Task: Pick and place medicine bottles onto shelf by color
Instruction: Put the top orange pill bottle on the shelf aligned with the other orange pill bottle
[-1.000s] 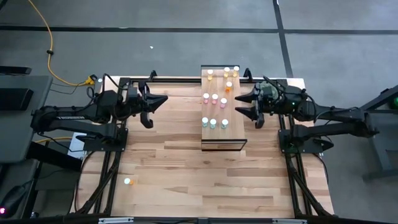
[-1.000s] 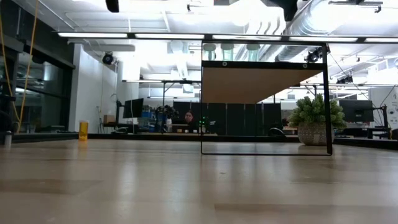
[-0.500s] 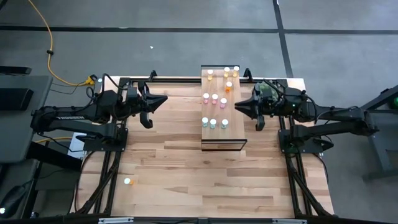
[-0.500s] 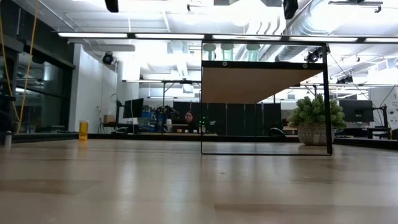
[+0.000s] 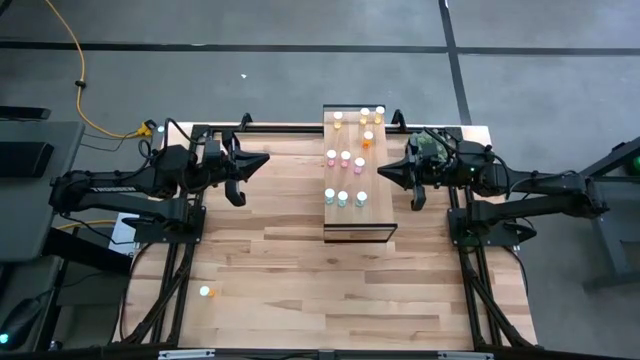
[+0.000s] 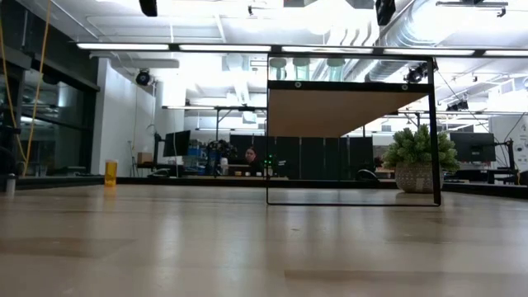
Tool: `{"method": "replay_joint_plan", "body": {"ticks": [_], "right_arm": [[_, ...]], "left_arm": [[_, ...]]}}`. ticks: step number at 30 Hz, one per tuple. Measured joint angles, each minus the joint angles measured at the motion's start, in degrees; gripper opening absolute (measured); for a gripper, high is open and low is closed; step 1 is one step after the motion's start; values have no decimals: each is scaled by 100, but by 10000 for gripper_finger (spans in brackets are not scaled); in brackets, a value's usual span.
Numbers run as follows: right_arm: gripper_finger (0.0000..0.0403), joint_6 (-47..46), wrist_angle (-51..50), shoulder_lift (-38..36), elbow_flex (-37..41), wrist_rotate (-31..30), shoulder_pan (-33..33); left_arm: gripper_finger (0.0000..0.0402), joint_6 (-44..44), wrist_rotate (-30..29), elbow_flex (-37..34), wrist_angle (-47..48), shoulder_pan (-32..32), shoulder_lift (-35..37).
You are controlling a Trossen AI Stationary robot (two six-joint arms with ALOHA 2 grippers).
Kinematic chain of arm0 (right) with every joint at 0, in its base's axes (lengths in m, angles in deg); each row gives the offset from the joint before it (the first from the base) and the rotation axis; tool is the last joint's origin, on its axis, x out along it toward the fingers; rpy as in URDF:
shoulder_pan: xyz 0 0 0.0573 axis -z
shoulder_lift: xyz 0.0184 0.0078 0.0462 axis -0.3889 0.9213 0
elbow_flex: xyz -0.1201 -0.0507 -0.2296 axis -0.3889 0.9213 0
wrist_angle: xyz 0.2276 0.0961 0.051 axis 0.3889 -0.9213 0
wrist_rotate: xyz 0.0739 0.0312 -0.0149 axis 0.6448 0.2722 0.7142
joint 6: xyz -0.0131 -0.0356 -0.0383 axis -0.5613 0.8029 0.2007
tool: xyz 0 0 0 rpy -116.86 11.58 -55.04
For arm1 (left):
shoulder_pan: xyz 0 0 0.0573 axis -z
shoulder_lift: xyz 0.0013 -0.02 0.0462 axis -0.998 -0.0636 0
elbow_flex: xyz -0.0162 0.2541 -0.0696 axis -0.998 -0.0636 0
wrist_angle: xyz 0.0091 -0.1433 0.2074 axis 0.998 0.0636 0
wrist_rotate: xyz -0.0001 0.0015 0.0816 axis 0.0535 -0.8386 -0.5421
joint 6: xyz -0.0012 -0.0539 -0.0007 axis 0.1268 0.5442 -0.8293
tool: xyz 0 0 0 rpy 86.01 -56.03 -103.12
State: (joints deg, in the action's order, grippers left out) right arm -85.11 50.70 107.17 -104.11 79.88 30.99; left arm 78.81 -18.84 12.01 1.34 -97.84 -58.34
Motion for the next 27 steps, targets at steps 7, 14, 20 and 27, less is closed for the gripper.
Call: {"method": "replay_joint_plan", "body": {"ticks": [7,14,20,27], "right_arm": [[0,-6,0,0,0,2,0],[0,-5,0,0,0,7,0],[0,-4,0,0,0,11,0],[0,-4,0,0,0,9,0]], "left_arm": [[1,0,0,0,-2,0,0],[1,0,0,0,-2,2,0],[1,1,-19,0,-2,1,0],[39,298,-1083,271,1122,-181,-14]]}}
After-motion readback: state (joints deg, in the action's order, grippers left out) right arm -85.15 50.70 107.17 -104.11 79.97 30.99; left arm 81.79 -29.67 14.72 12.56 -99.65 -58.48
